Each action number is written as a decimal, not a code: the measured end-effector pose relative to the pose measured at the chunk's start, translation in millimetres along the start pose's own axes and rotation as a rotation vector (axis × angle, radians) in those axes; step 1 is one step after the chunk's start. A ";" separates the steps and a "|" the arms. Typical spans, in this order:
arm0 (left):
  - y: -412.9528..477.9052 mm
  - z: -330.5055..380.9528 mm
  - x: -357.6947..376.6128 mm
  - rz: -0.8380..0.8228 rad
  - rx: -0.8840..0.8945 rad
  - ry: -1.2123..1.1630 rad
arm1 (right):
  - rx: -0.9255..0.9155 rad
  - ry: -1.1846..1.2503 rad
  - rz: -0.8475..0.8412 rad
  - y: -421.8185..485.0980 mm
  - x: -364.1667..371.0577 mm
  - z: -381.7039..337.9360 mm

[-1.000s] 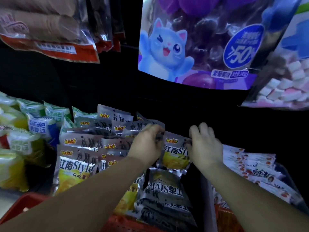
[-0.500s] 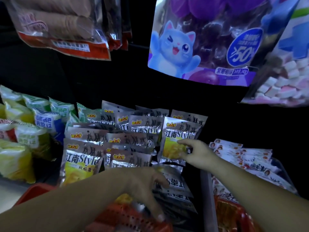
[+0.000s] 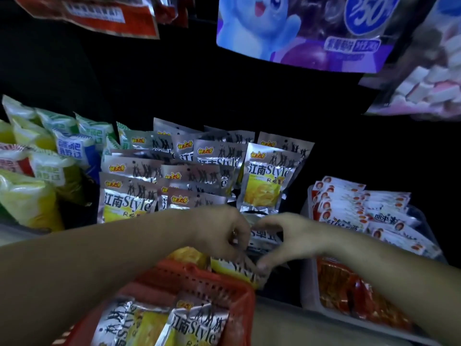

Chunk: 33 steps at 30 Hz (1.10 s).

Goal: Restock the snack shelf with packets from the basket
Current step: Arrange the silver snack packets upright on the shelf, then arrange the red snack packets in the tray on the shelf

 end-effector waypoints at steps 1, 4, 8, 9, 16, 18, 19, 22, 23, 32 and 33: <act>6.3 -5.4 -12.5 -0.033 -0.026 -0.046 | -0.008 0.080 0.034 -3.4 -3.1 0.8; 14.7 -15.3 -17.2 0.146 -0.061 0.089 | -0.045 0.120 0.231 -10.4 -11.7 4.9; 29.9 -24.2 -12.6 0.447 -0.105 0.248 | -0.124 -0.595 0.884 -1.6 -0.9 9.9; 35.6 -25.9 -15.0 0.511 -0.151 0.302 | -0.188 -0.721 0.977 3.4 2.8 9.7; 37.8 -32.7 -11.3 0.446 -0.295 0.098 | 0.029 -0.028 0.237 32.7 0.9 19.5; 33.0 -29.1 -1.4 0.271 -0.269 -0.054 | 0.019 -0.066 0.219 30.0 -2.8 19.8; 31.2 -26.2 -0.1 0.222 -0.240 -0.050 | 0.028 -0.079 0.265 23.9 -6.3 17.8; 26.7 -9.4 -9.5 0.168 -0.191 -0.088 | 0.050 -0.089 0.445 -12.1 -11.5 9.1; 26.5 -0.3 -13.1 0.156 -0.181 -0.104 | 0.066 -0.108 0.488 -29.5 -10.7 6.9; 48.1 111.6 10.4 0.015 -0.075 -0.113 | 0.397 -0.093 0.536 -142.2 19.9 82.6; 55.8 116.7 23.2 0.047 -0.086 -0.120 | 0.404 -0.019 0.550 -141.5 25.2 97.7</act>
Point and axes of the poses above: each hand's wrist, its own y-axis towards the middle knuckle, its own x-axis out of the palm, z = x × y, the point moved 1 cm from there along y, towards the middle knuckle, and after that the axes turned 2 degrees about x, right-handed, at the moved point
